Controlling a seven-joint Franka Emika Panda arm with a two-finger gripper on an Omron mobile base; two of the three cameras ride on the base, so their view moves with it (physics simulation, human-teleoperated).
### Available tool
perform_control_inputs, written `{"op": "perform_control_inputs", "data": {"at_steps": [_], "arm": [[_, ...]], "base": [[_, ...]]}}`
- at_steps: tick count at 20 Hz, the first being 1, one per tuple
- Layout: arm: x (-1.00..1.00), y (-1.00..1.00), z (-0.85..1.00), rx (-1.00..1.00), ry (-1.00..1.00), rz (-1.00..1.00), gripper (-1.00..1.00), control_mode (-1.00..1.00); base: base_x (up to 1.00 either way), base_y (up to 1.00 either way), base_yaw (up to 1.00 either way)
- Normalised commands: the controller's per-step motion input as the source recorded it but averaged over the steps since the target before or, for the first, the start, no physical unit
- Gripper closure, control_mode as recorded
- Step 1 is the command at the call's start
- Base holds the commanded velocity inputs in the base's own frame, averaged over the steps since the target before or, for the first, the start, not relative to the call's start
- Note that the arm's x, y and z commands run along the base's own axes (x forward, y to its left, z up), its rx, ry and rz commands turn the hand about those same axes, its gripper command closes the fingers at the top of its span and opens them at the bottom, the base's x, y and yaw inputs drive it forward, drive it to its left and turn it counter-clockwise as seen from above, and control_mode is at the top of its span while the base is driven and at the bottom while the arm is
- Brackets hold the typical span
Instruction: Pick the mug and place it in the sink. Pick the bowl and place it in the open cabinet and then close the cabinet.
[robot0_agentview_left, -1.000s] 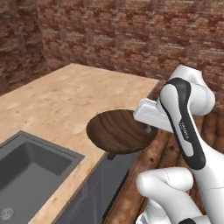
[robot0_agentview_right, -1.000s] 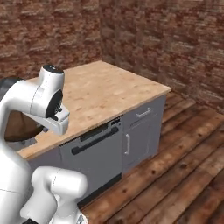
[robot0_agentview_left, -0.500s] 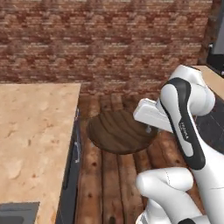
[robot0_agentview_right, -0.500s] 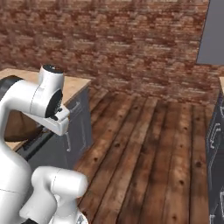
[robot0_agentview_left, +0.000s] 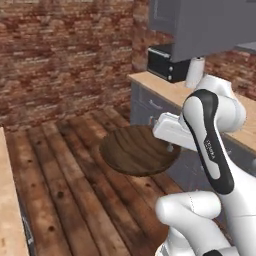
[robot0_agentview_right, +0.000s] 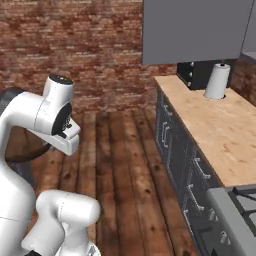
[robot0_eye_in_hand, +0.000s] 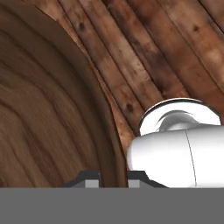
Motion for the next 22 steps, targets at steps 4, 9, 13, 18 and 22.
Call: {"op": "perform_control_inputs", "data": {"at_steps": [4, 9, 13, 18, 22], "arm": [[0.00, 0.00, 0.00, 0.00, 0.00, 0.00, 1.00, 1.00], [0.00, 0.00, 0.00, 0.00, 0.00, 0.00, 1.00, 1.00], [0.00, 0.00, 0.00, 0.00, 0.00, 0.00, 1.00, 1.00], [0.00, 0.00, 0.00, 0.00, 0.00, 0.00, 1.00, 1.00], [0.00, 0.00, 0.00, 0.00, 0.00, 0.00, 1.00, 1.00]], "base": [[0.53, 0.00, -0.65], [0.51, 0.00, -0.64], [0.64, 0.00, -0.65], [0.72, 0.00, -0.67], [0.47, 0.09, -0.59]]}}
